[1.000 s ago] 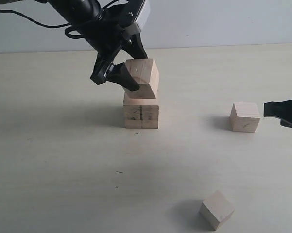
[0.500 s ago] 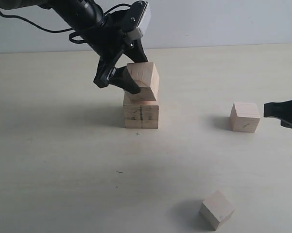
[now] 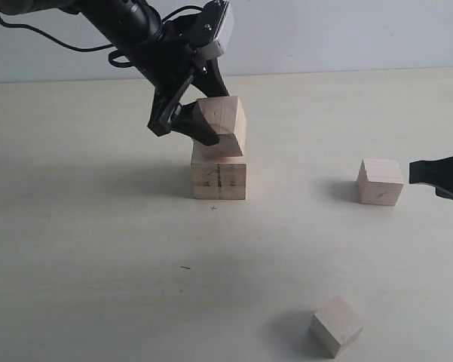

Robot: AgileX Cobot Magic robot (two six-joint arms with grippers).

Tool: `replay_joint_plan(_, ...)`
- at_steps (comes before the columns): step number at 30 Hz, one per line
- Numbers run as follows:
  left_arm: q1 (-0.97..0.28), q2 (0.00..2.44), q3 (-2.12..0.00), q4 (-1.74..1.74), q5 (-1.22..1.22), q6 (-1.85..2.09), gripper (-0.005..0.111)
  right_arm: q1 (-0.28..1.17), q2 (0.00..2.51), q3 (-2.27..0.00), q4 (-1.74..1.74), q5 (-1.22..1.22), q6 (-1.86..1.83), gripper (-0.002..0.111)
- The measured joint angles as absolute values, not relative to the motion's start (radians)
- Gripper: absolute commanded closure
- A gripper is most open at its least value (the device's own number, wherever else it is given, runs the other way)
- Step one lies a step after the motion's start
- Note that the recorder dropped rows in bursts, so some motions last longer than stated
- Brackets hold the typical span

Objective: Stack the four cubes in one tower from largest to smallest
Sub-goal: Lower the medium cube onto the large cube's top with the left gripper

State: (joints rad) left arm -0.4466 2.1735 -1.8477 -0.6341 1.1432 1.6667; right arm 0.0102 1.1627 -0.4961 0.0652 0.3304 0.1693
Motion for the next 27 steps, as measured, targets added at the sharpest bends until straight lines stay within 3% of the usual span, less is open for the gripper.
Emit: replay_joint_plan(27,-0.448,2.173,-1.848,-0.607,1.121,1.648,0.106,0.01,1.163,-0.496,0.065,0.33,0.169,0.108)
